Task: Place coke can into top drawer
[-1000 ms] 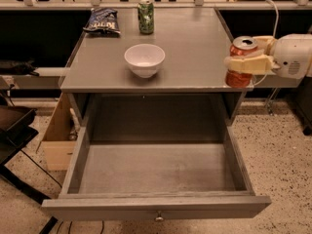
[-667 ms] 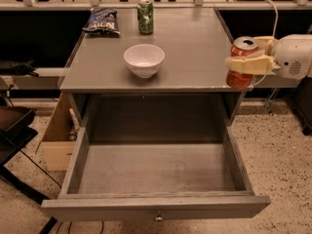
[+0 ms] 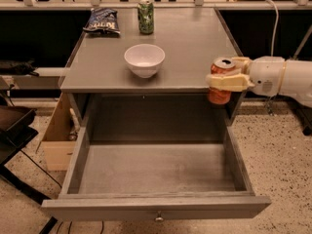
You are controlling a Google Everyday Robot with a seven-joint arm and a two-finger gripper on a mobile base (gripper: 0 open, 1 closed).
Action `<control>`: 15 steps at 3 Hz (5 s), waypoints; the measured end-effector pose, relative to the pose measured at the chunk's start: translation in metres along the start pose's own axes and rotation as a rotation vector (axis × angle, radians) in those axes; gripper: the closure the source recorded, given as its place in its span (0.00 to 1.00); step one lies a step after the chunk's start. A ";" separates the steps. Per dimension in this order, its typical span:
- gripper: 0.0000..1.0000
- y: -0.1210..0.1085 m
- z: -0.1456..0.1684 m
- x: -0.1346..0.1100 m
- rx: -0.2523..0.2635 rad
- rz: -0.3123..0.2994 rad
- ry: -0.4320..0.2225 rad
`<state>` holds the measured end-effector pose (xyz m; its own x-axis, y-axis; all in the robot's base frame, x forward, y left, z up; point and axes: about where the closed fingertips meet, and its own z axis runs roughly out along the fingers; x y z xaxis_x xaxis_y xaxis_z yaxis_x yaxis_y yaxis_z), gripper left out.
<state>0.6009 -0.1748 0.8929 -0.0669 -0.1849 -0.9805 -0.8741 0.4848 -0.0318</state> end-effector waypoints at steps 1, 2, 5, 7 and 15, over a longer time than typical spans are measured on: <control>1.00 0.024 0.021 0.024 -0.038 0.013 -0.014; 1.00 0.045 0.046 0.048 -0.096 0.000 -0.036; 1.00 0.110 0.089 0.116 -0.227 -0.080 -0.062; 1.00 0.141 0.090 0.159 -0.214 0.012 -0.112; 0.00 0.128 0.069 0.085 -0.292 -0.065 -0.060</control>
Offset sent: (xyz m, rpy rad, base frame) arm -0.0295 0.0784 -0.0935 0.0550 -0.0188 0.1565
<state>0.5171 -0.0695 0.7922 0.0152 -0.1521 -0.9882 -0.9775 0.2056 -0.0467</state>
